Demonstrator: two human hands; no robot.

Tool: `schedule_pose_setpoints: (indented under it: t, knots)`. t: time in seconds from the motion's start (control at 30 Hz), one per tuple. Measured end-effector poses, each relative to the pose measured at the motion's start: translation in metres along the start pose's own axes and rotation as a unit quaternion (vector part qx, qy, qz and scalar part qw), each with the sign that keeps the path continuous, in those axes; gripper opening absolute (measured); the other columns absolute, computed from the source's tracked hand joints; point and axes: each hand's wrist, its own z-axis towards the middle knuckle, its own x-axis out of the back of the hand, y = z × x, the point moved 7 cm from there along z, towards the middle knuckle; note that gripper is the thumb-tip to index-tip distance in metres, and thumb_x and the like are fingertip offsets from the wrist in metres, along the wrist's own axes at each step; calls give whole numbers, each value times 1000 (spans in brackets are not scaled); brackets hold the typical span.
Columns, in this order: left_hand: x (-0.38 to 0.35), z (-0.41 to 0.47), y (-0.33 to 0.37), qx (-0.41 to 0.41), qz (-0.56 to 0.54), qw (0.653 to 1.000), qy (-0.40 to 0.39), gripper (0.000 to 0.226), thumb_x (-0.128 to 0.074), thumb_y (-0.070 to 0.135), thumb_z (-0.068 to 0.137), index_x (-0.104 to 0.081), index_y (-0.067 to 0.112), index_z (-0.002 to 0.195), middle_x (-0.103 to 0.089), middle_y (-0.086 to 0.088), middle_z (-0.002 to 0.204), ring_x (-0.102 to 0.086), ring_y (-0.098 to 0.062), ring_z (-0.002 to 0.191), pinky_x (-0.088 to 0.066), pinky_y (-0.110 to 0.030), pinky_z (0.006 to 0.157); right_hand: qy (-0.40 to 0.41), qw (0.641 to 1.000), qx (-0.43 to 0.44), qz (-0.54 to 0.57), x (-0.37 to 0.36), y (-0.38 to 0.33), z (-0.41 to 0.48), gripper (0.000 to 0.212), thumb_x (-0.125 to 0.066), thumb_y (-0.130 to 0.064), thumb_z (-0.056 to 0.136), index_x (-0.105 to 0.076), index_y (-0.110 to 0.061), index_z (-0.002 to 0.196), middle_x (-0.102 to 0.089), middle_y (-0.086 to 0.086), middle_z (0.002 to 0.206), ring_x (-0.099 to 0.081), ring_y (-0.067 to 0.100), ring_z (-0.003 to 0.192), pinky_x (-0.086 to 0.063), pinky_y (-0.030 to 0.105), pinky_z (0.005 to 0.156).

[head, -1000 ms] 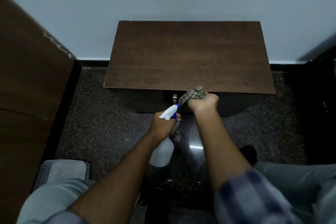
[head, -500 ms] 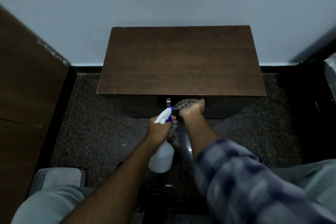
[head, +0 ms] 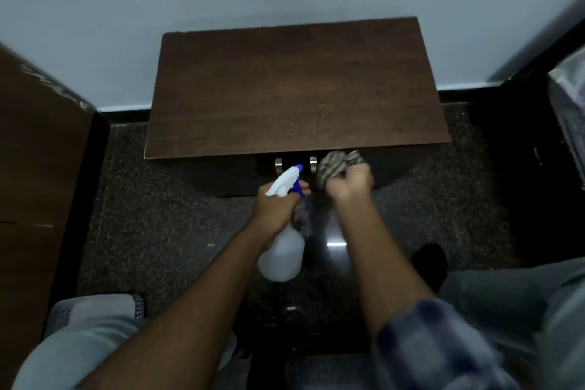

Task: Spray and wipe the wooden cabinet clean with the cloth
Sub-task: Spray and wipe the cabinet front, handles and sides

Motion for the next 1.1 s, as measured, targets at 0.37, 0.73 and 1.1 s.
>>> schedule_pose_setpoints:
  t: [0.37, 0.73, 1.1]
  knots:
    - [-65, 8, -13, 3, 86, 995, -50, 31, -54, -5, 78, -74, 17, 73, -74, 3, 63, -60, -19, 59, -40, -24, 47, -11, 987, 117, -109, 54, -68, -14, 12, -43, -7, 94, -50, -11, 85, -50, 11, 82, -51, 23, 68, -47, 39, 79]
    - [-74, 1, 2, -11, 29, 999, 14, 33, -54, -9, 84, -75, 16, 82, -75, -4, 80, -66, -5, 56, -46, -17, 42, -16, 992, 86, -96, 56, -49, -22, 26, -38, -16, 105, -59, -3, 114, -58, 19, 109, -58, 31, 96, -47, 44, 98]
    - [-40, 3, -21, -57, 41, 997, 36, 47, -58, -13, 80, -76, 10, 118, -76, -23, 109, -71, -27, 84, -55, -43, 79, -34, 996, 79, -34, -17, -34, -29, 36, -28, -24, 98, -51, -27, 70, -54, -11, 55, -48, 19, 56, -44, 23, 63]
